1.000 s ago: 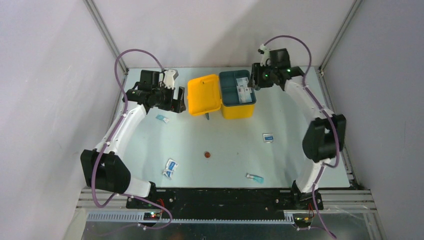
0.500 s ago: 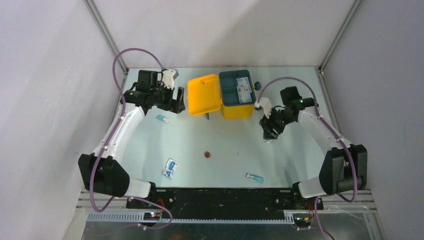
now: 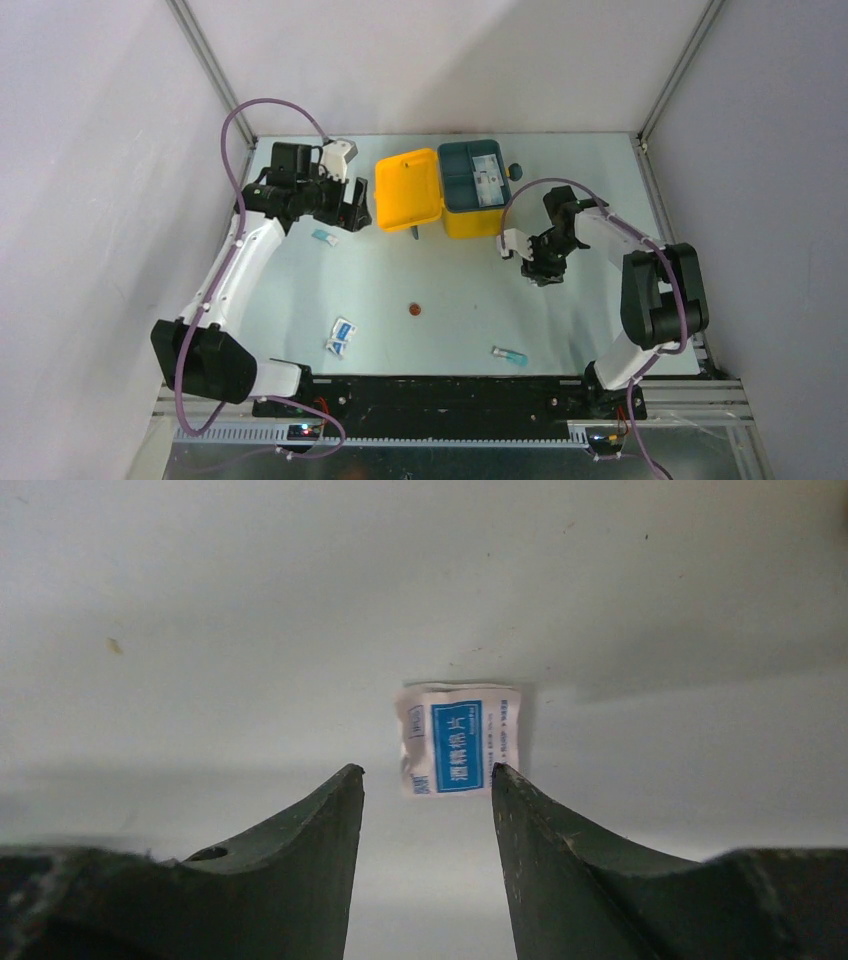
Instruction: Organize the medicine kit
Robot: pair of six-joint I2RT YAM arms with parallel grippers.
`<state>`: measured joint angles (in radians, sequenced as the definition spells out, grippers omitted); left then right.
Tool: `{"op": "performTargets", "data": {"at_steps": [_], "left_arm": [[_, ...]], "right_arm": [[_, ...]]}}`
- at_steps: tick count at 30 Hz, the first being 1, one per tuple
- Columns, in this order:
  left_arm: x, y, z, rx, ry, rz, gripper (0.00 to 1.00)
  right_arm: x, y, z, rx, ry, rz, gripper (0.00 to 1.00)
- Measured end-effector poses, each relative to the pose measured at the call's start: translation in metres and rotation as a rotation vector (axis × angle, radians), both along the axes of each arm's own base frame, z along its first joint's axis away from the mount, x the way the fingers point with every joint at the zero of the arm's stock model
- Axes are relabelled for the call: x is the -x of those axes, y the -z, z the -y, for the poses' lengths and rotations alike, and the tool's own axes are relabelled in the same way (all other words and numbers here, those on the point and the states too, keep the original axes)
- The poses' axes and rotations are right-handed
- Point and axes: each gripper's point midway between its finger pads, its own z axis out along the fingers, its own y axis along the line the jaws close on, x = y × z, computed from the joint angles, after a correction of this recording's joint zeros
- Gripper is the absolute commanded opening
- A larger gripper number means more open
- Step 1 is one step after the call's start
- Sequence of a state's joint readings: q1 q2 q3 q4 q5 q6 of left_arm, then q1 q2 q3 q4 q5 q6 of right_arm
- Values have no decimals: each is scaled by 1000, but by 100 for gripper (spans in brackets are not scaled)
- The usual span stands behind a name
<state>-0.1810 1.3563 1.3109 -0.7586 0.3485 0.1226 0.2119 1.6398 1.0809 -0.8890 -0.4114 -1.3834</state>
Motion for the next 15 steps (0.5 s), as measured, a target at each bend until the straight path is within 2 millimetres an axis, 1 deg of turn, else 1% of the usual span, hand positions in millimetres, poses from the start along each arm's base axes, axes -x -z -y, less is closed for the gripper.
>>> {"op": "performTargets", "data": {"at_steps": [3, 6, 10, 15], "left_arm": [[4, -4, -1, -6, 7, 12, 91], [5, -6, -2, -9, 11, 18, 91], [5, -6, -2, -12, 10, 18, 91], [5, -6, -2, -13, 10, 19, 91]], "right_arm": [[-9, 11, 6, 43, -42, 24, 54], [-13, 18, 9, 72, -79, 36, 54], [-13, 21, 12, 109, -113, 51, 53], [-11, 33, 11, 152, -136, 47, 50]]}}
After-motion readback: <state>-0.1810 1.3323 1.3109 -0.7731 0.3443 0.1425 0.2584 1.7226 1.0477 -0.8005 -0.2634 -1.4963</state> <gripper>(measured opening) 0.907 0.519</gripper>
